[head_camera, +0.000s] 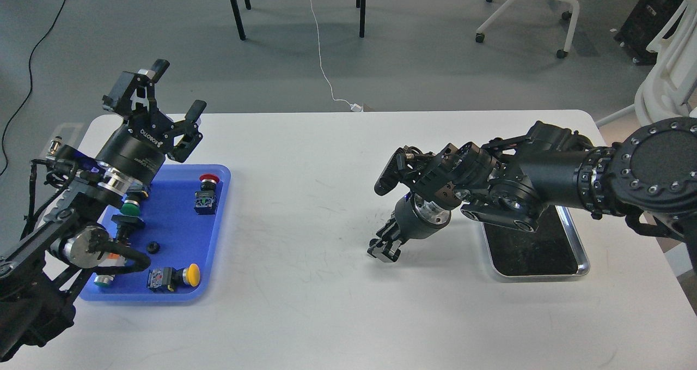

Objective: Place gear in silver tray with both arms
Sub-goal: 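Lower the right gripper onto the gear and grasp it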

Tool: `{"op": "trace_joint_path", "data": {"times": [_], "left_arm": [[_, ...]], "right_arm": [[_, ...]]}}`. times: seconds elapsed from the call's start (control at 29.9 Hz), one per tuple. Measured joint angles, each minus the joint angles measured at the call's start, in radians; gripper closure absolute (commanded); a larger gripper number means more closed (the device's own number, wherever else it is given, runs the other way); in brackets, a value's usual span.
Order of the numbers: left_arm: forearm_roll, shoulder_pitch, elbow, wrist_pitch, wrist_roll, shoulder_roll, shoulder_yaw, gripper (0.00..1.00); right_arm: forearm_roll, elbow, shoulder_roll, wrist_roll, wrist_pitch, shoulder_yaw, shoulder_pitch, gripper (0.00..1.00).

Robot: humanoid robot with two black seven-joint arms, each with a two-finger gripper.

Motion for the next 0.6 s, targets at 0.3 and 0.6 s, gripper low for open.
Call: {"op": "trace_joint_path", "data": {"times": [0.3, 0.6], "left_arm": [[0.0, 0.004, -0.002, 0.0, 0.0, -0.002, -0.001, 0.01], [0.0, 0.004, -0.002, 0.0, 0.0, -0.002, -0.001, 0.01]], "right_arm": [[0.0, -0.025, 0.0, 0.0, 0.0, -0.001, 0.0, 0.87], [0.003, -0.014, 0.0, 0.0, 0.0, 0.0, 0.039, 0.87]]}}
